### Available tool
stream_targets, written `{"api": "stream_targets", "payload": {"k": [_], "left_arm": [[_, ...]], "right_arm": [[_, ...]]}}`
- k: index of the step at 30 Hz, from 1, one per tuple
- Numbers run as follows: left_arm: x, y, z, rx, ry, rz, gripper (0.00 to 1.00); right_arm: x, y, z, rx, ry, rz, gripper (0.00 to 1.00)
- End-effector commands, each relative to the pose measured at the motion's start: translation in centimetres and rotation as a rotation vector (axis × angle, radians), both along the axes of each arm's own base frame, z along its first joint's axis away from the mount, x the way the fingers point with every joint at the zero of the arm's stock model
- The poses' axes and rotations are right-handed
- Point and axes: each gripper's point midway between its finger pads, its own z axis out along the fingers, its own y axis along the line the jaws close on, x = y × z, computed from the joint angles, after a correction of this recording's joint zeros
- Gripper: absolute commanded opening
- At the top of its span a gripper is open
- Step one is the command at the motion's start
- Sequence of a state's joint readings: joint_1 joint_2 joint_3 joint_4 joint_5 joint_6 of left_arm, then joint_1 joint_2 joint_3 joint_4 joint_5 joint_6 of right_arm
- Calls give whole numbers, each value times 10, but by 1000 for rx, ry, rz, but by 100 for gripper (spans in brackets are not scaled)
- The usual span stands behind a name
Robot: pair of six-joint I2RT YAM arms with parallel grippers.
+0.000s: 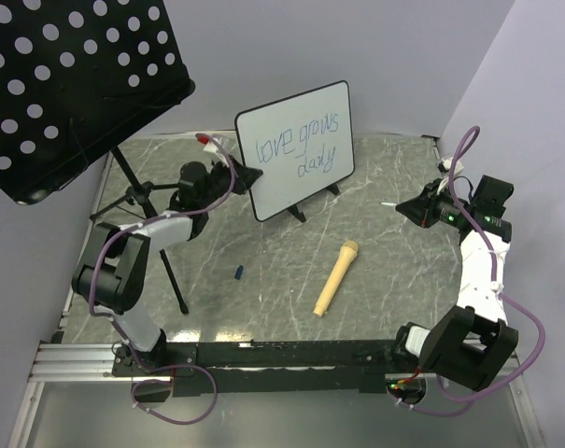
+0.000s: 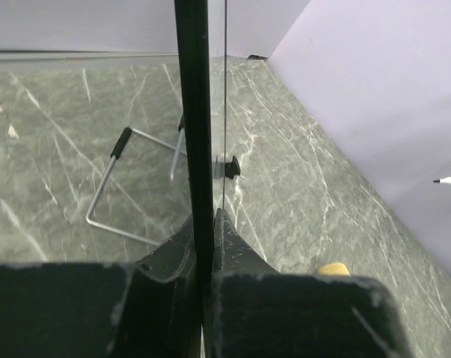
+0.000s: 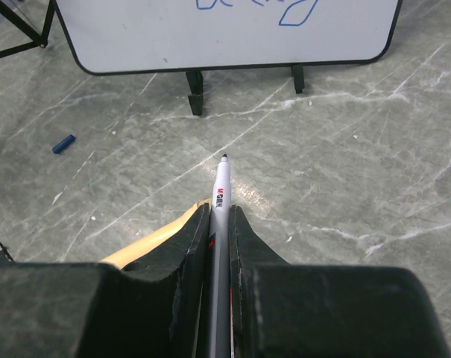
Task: Write a sentence on the whiteboard
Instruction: Put down the whiteboard on the whiteboard stand.
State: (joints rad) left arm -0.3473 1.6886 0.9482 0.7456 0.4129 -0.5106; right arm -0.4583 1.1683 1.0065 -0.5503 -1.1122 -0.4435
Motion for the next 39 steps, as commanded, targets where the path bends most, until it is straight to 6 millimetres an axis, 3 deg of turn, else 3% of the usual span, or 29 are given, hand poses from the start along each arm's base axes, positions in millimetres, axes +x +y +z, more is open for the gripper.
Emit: {"api": "stream_targets", "payload": {"k": [1, 19, 26, 39], "left_arm": [[-11, 9, 34, -63, -156, 24, 1], [-40, 12, -26, -115, -90, 66, 2], [-46, 9, -53, -104, -46, 50, 8], [-42, 7, -82, -104, -2, 49, 20]], "right_arm": [[-1, 3, 2, 9, -26, 31, 0], [-2, 4, 3, 12, -27, 35, 0], [-2, 4, 2, 13, -26, 36, 0], [-3, 4, 3, 14, -29, 37, 0]]}}
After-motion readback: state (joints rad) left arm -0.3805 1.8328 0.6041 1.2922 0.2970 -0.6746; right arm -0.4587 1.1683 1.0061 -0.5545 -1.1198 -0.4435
